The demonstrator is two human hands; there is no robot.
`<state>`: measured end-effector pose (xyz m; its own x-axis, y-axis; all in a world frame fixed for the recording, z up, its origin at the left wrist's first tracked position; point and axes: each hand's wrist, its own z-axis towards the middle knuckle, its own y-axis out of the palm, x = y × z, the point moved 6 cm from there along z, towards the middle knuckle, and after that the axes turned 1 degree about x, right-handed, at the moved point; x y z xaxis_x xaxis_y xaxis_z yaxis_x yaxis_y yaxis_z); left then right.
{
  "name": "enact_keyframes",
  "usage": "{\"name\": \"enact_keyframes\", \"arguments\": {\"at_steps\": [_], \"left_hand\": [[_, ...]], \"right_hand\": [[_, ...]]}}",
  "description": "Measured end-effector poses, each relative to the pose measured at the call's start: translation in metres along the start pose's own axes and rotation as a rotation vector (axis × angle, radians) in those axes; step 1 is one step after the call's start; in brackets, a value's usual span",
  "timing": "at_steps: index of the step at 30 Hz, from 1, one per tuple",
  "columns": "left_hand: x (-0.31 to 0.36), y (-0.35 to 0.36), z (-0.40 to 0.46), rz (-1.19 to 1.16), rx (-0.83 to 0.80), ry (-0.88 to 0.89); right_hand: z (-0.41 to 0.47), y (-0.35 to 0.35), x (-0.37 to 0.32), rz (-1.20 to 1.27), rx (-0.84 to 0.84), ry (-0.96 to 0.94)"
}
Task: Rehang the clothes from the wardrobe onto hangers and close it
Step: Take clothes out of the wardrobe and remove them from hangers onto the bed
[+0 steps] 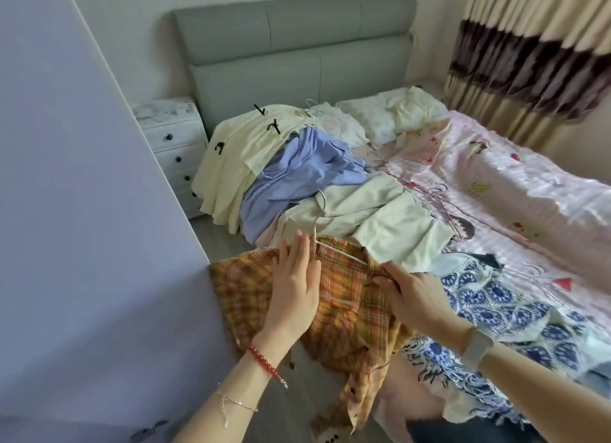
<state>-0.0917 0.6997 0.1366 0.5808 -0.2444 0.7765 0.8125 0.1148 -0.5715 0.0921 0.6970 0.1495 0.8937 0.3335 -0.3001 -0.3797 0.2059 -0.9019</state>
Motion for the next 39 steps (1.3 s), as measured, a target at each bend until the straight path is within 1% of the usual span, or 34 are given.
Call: {"name": "enact_keyframes", "arguments": {"at_steps": [1, 2, 4, 7, 8, 9, 11, 13, 15, 17, 19, 21, 22, 24, 25, 26, 28, 32, 36, 38, 39], "left_hand": [[-0.005, 0.003, 0.005, 0.079, -0.046, 0.029], [-0.011, 0.0, 0.013, 0.156, -0.041, 0.043], [-0.02, -0.018, 0.035, 0.236, 0.057, 0.032], [-0.022, -0.037, 0.069, 0.166, 0.121, 0.077], [-0.021, -0.039, 0.077, 0.145, 0.139, 0.074], [-0.02, -0.042, 0.084, 0.142, 0.181, 0.06], [-0.016, -0.048, 0.103, 0.152, 0.294, 0.05], [-0.013, -0.056, 0.127, 0.181, 0.373, 0.085], [-0.015, -0.068, 0.158, 0.245, 0.417, 0.119], [-0.023, -0.075, 0.187, 0.354, 0.428, 0.126], [-0.03, -0.075, 0.213, 0.466, 0.411, 0.145], [-0.038, -0.084, 0.241, 0.44, 0.439, 0.117], [-0.044, -0.091, 0.257, 0.398, 0.463, 0.09], [-0.055, -0.105, 0.286, 0.378, 0.508, 0.04], [-0.059, -0.111, 0.299, 0.4, 0.52, 0.027], [-0.063, -0.115, 0.312, 0.427, 0.53, 0.022], [-0.071, -0.119, 0.334, 0.481, 0.56, 0.017], [-0.088, -0.136, 0.37, 0.515, 0.697, -0.061], [-0.09, -0.163, 0.406, 0.502, 0.839, -0.062], [-0.084, -0.171, 0.434, 0.464, 0.839, -0.058], [-0.082, -0.171, 0.45, 0.415, 0.81, -0.066]], "right_hand": [[0.004, -0.004, 0.003, 0.004, 0.024, 0.018], [0.01, -0.009, 0.005, 0.0, 0.05, 0.015], [0.026, -0.022, 0.005, -0.032, 0.111, -0.025], [0.059, -0.038, 0.005, -0.069, 0.181, -0.136], [0.071, -0.042, 0.006, -0.098, 0.233, -0.173], [0.084, -0.045, 0.007, -0.127, 0.296, -0.188], [0.111, -0.045, 0.009, -0.136, 0.395, -0.149], [0.141, -0.038, 0.01, -0.046, 0.424, -0.092], [0.173, -0.033, 0.01, 0.09, 0.437, -0.067], [0.209, -0.035, 0.004, 0.22, 0.497, -0.09], [0.247, -0.034, -0.009, 0.296, 0.542, -0.174], [0.284, -0.024, -0.021, 0.329, 0.488, -0.259], [0.301, -0.011, -0.022, 0.302, 0.408, -0.288], [0.325, 0.024, -0.017, 0.196, 0.148, -0.343], [0.334, 0.038, -0.011, 0.184, 0.035, -0.386], [0.345, 0.046, -0.005, 0.215, -0.016, -0.446], [0.372, 0.054, 0.001, 0.268, -0.038, -0.531], [0.431, 0.074, -0.001, 0.261, -0.017, -0.493], [0.478, 0.078, -0.023, 0.596, -0.009, -0.42], [0.5, 0.081, -0.028, 0.707, -0.015, -0.364], [0.511, 0.083, -0.025, 0.752, -0.02, -0.323]]}}
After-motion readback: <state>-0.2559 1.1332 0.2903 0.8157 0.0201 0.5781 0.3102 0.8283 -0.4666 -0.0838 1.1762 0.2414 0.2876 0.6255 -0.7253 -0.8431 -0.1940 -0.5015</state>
